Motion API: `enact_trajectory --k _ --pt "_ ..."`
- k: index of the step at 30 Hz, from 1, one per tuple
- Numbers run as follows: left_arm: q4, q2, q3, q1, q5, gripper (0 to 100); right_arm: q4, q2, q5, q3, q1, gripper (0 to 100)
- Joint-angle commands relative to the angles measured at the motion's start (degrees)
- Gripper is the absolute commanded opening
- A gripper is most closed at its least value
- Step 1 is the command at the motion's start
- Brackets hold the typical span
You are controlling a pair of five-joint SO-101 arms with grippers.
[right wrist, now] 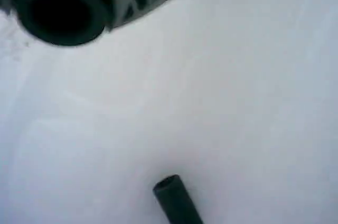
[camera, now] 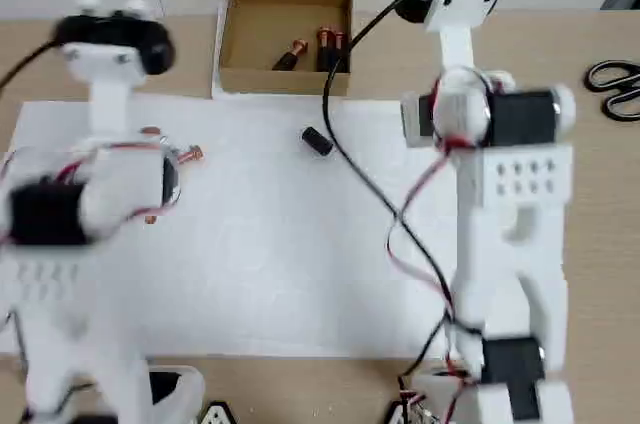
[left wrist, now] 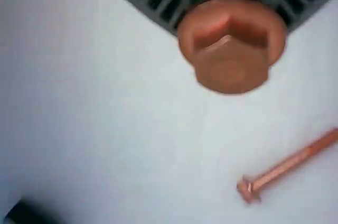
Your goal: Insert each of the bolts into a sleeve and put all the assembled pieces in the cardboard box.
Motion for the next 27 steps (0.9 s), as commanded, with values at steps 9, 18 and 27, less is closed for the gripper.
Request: enact_trajectory --k 9,18,27 --pt "-8.70 -16.18 13.67 7.12 8.35 1 -4.44 -32.84 0.44 35.87 -2.15 0.3" --pt "-35.08 -23.91 35.47 13.10 18.29 1 -21.49 -44.00 0.44 55.74 -8.40 0.3" --pt "-41.76 -26.55 42.77 16.26 19.87 1 -25.98 -57.63 0.26 69.45 -12.97 0.4"
